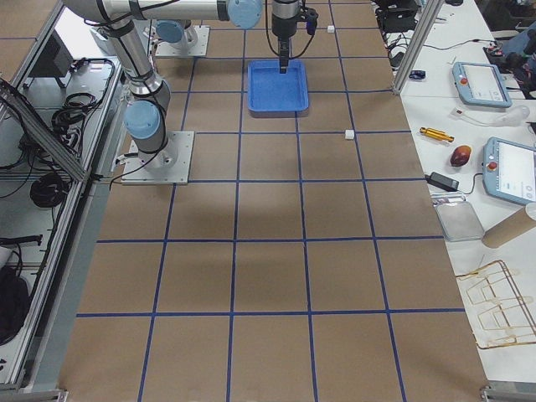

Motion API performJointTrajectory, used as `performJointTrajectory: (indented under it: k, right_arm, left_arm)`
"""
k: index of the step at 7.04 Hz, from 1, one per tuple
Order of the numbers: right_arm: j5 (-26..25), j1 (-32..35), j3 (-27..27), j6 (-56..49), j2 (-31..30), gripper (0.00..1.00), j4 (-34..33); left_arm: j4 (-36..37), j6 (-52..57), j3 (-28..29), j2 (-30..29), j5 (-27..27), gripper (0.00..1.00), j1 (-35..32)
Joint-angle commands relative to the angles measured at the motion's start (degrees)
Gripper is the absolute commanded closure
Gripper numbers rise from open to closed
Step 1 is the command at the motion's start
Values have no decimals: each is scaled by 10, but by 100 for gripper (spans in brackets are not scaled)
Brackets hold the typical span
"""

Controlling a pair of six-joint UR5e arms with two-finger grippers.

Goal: Assemble white blocks and place on blue tray

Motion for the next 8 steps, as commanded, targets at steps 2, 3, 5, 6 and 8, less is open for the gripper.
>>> performJointTrajectory:
  k: [2,3,5,6,8]
  right_arm:
    - [-1,-1,0,0,-3,0,-1]
    - [-1,-1,0,0,-4,0,-1]
    - [0,-1,0,0,-4,0,0]
    - [3,-1,-1,0,-4,0,0]
    - [38,-21,0,-94,1,0,-9]
  left_arm:
    - [0,0,0,2,1,0,0]
    - [0,0,-3,2,6,0,-1]
    - [0,0,-2,1,0,0,-1]
    - [1,0,-2,1,0,0,-1]
    - [1,-2,-2,1,0,0,0]
